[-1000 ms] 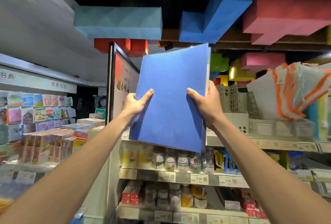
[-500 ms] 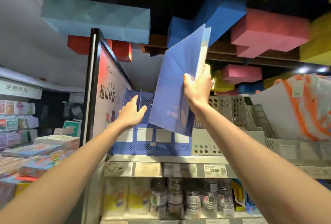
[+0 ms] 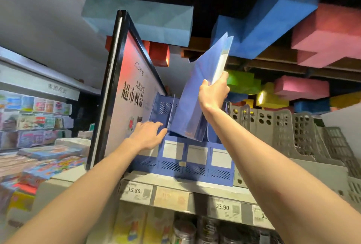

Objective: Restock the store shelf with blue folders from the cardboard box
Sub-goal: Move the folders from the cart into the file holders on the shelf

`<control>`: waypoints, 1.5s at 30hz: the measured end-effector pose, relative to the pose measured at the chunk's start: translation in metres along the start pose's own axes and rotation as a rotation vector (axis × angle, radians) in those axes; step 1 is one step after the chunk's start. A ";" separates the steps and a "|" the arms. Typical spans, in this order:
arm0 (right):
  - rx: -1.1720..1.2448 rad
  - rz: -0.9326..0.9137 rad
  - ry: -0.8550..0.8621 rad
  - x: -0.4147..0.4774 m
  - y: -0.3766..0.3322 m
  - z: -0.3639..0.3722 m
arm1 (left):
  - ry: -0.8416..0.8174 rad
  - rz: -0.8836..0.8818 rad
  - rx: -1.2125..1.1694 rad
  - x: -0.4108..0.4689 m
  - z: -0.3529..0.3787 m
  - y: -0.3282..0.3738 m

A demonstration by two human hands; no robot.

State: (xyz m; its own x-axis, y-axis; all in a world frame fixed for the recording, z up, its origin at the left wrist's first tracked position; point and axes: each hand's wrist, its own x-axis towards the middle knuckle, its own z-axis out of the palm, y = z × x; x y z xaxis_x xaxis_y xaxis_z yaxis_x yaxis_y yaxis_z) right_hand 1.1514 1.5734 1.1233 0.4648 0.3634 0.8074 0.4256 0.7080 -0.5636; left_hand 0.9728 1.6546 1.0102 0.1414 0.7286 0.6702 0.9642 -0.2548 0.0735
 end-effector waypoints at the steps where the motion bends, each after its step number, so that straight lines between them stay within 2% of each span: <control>1: -0.005 -0.002 -0.009 0.003 0.004 0.007 | -0.010 -0.007 -0.003 0.000 0.002 0.001; 14: 0.002 0.012 -0.019 0.022 0.043 0.064 | -0.112 -0.026 0.063 0.018 0.019 -0.001; 27: -0.147 -0.238 -0.033 0.009 0.052 0.075 | -0.128 0.008 0.018 0.016 0.017 -0.002; 33: -0.066 -0.123 0.018 0.004 0.049 0.085 | -0.159 -0.010 -0.022 0.013 0.012 0.004; 36: -0.064 -0.099 0.034 0.004 0.050 0.085 | -0.143 0.008 -0.133 0.009 0.006 0.008; 40: -0.049 -0.039 0.011 0.008 0.052 0.078 | -0.034 0.141 -0.551 0.004 -0.002 0.024; 45: 0.056 0.079 -0.141 0.022 0.062 0.073 | -0.074 0.076 -0.826 0.005 0.004 0.037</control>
State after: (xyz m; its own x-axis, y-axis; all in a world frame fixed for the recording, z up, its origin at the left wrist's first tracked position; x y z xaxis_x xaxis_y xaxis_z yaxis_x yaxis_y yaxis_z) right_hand 1.1309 1.6691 1.1188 0.3797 0.4975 0.7799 0.3466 0.7051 -0.6186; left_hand 1.0101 1.6516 1.0137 0.2419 0.7231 0.6469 0.4808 -0.6685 0.5674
